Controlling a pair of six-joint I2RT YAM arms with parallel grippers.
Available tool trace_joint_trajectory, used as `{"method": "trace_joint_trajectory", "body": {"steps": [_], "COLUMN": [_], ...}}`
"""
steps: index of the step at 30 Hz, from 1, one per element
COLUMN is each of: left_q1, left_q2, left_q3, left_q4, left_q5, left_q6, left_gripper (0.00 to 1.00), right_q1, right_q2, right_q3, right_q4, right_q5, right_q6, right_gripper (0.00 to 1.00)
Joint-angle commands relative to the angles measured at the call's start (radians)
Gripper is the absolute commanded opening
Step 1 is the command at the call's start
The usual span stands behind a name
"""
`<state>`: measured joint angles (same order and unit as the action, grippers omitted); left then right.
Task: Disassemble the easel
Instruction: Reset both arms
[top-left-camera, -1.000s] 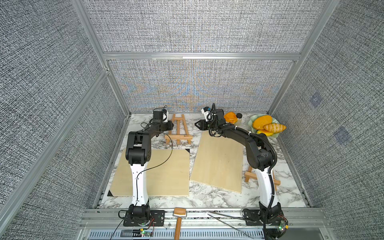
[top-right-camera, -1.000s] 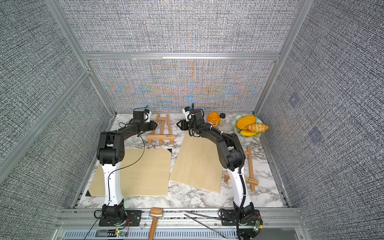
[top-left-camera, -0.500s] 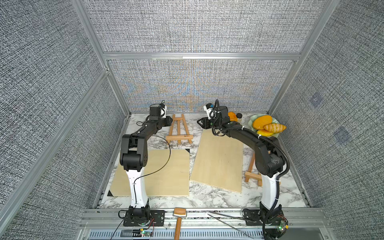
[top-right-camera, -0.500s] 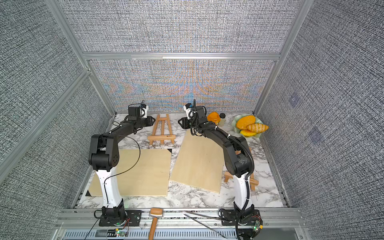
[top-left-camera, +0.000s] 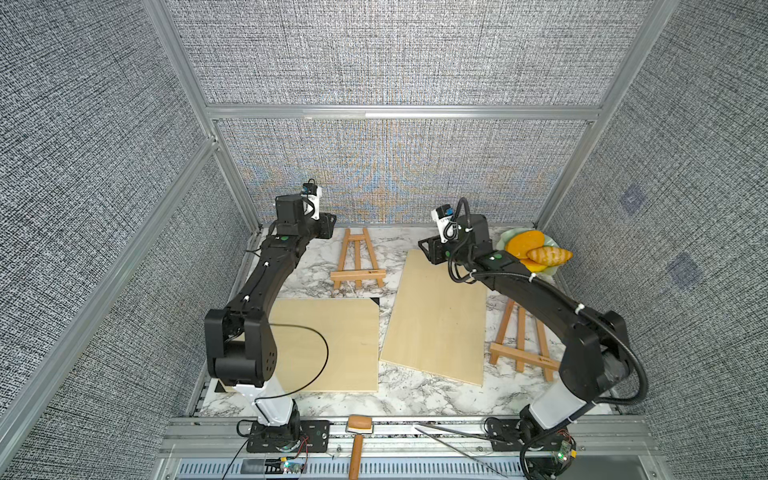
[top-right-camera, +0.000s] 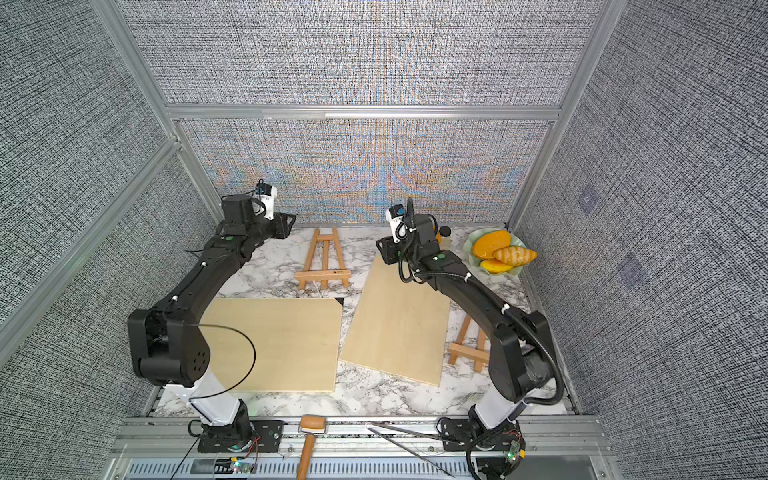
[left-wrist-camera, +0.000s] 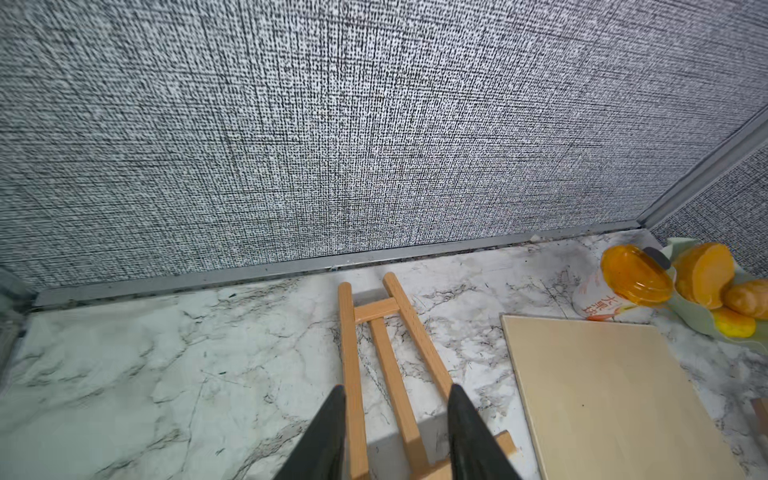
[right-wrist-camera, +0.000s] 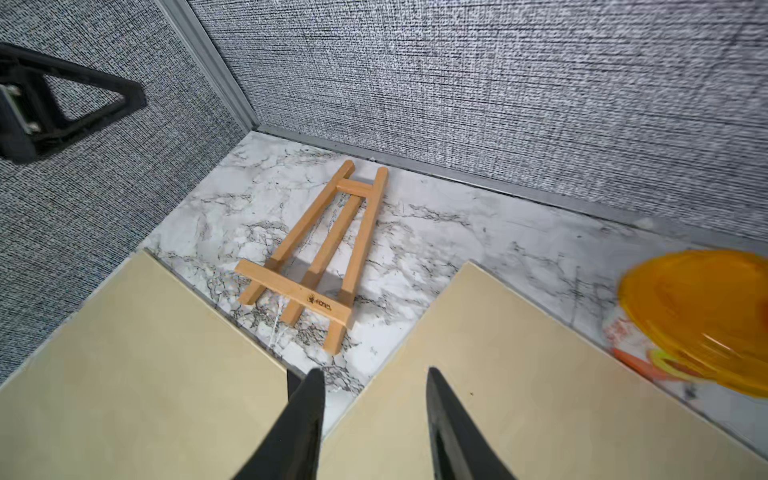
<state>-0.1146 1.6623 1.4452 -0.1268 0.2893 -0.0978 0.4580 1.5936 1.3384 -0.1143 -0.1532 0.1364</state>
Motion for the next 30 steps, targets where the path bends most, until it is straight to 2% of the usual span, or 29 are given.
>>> {"method": "trace_joint_trajectory", "body": {"steps": [1, 9, 14, 19, 25, 27, 29, 30], "left_q1": [0.002, 0.003, 0.004, 0.003, 0.003, 0.003, 0.003, 0.003], "left_q2": [-0.09, -0.337, -0.507, -0.678, -0.878, -0.943, -0.992, -1.01], "left_q3": [-0.064, -0.287, -0.456, -0.608, -0.812, -0.891, -0.955, -0.987], "left_q4": [0.046, 0.087, 0.147, 0.213, 0.25, 0.266, 0.266, 0.262], "left_q5": [-0.032, -0.132, -0.231, -0.326, -0.436, -0.455, -0.489, -0.514], "left_q6": [0.054, 0.101, 0.127, 0.164, 0.147, 0.152, 0.15, 0.14], "left_gripper": [0.46, 0.64, 0.69, 0.78, 0.8, 0.88, 0.99, 0.99], "right_q1": [0.0, -0.002, -0.004, -0.005, -0.007, -0.007, -0.008, -0.01], "right_q2": [-0.088, -0.371, -0.54, -0.693, -0.845, -0.882, -0.927, -0.941], "right_q3": [-0.053, -0.303, -0.458, -0.586, -0.701, -0.751, -0.803, -0.833], "right_q4": [-0.028, 0.021, 0.031, 0.05, 0.039, 0.039, 0.051, 0.065], "right_q5": [0.124, 0.356, 0.443, 0.572, 0.645, 0.686, 0.75, 0.798], "right_q6": [-0.061, -0.1, -0.152, -0.189, -0.176, -0.159, -0.133, -0.111], "right_gripper": [0.45, 0.51, 0.58, 0.69, 0.75, 0.79, 0.85, 0.89]}}
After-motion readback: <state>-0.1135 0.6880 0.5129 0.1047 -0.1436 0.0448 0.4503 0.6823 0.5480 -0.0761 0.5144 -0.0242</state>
